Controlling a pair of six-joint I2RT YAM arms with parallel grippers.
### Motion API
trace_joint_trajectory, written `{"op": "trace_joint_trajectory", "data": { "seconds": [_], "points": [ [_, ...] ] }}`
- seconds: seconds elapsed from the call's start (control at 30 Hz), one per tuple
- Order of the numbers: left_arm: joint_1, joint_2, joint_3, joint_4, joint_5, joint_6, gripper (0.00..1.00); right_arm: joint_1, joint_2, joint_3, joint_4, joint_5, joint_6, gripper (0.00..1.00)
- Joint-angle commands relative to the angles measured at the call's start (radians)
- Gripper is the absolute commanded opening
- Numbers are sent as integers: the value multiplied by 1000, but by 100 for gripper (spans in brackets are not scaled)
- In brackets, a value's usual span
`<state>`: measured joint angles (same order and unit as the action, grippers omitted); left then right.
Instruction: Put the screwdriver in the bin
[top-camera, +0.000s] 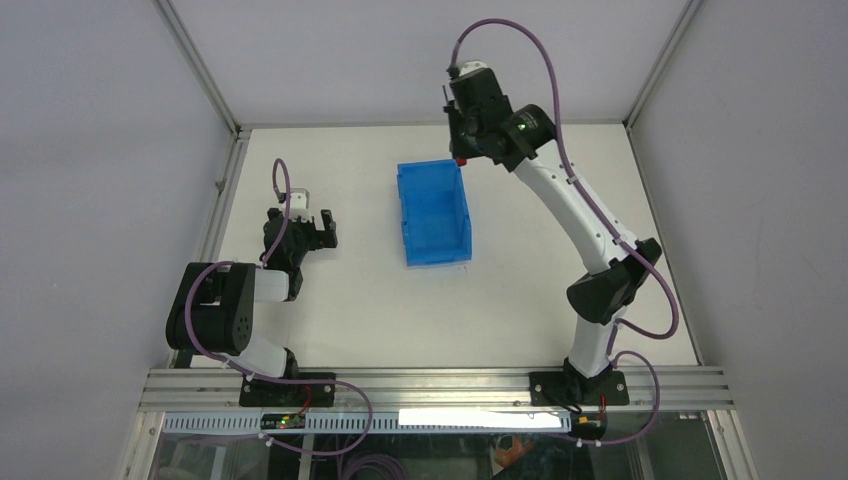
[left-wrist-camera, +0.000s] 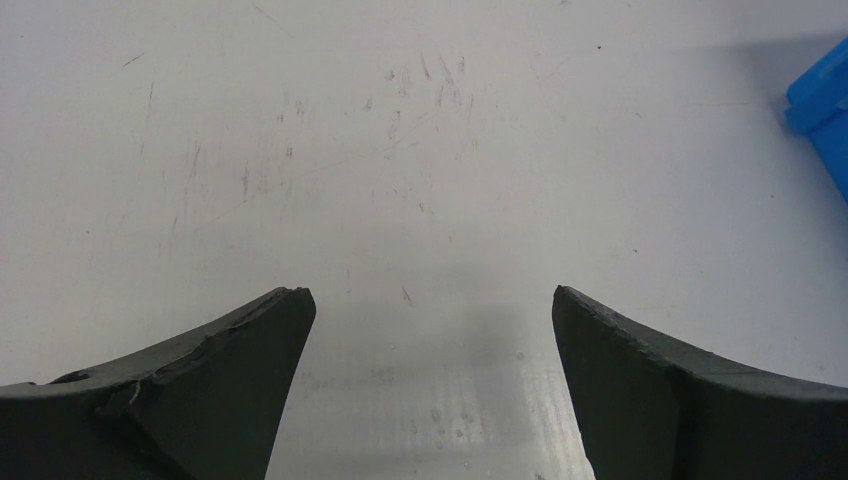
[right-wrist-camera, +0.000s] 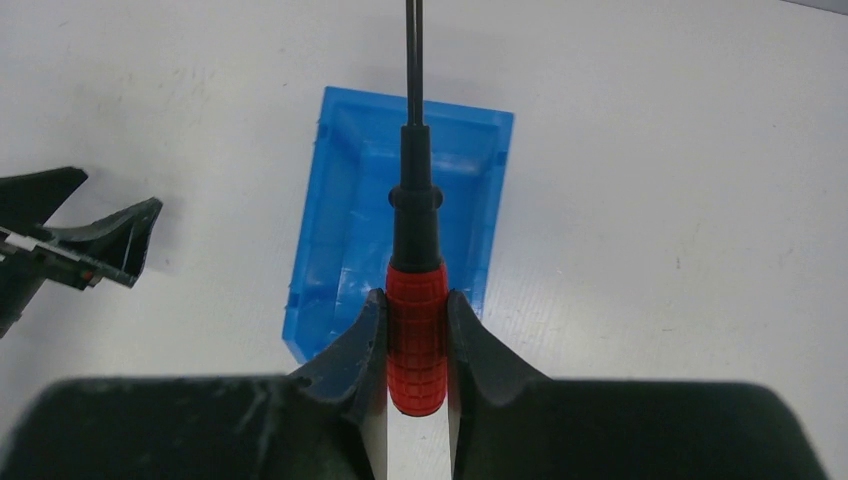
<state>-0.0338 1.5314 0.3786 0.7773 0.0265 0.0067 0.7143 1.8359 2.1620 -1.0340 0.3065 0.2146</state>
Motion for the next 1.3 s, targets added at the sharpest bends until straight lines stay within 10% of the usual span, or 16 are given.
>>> {"op": "trace_joint_trajectory", "data": {
  "seconds": [0.0, 0.57, 1.27],
  "points": [
    [-9, -24, 5, 27, -3, -17, 99, 50, 16, -58, 78, 83, 1, 3],
    [-8, -24, 5, 27, -4, -17, 99, 92, 210, -430, 333, 22, 108, 12],
    [-8, -24, 5, 27, -3, -17, 99, 90, 73, -254, 223, 125, 84, 61]
  ]
}}
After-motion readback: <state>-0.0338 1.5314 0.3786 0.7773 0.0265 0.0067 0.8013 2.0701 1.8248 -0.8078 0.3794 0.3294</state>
